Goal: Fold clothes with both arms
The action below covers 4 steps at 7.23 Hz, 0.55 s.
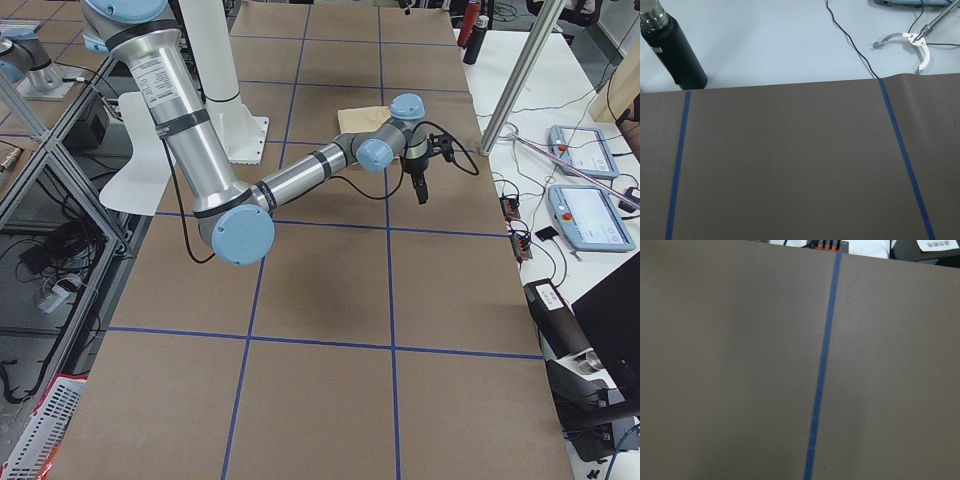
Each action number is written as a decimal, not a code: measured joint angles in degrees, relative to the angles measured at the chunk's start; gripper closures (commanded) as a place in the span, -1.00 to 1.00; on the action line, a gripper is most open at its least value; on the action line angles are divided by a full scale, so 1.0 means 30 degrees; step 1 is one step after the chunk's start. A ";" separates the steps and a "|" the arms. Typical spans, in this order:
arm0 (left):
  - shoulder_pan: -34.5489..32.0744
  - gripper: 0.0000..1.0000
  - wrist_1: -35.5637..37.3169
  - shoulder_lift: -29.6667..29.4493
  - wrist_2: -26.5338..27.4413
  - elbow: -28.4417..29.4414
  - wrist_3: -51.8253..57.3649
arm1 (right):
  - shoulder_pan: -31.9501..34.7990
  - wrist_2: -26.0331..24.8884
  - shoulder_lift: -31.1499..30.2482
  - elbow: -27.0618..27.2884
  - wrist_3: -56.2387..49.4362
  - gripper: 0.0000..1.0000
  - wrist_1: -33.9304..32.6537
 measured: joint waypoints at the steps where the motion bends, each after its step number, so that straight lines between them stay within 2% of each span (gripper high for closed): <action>1: -0.0054 -1.00 -0.0640 0.0345 0.0554 0.0266 0.0422 | 0.0273 0.0140 -0.0628 -0.0010 -0.0348 -1.00 0.0016; 2: -0.0261 -1.00 -0.0275 0.0498 0.0676 0.0312 0.1772 | 0.0917 0.0654 -0.0897 -0.0066 -0.0751 -1.00 -0.0223; 4: -0.2058 -1.00 0.3058 0.0481 -0.0614 0.0168 0.7322 | 0.3018 0.2790 -0.1150 -0.0186 -0.3832 -1.00 -0.2264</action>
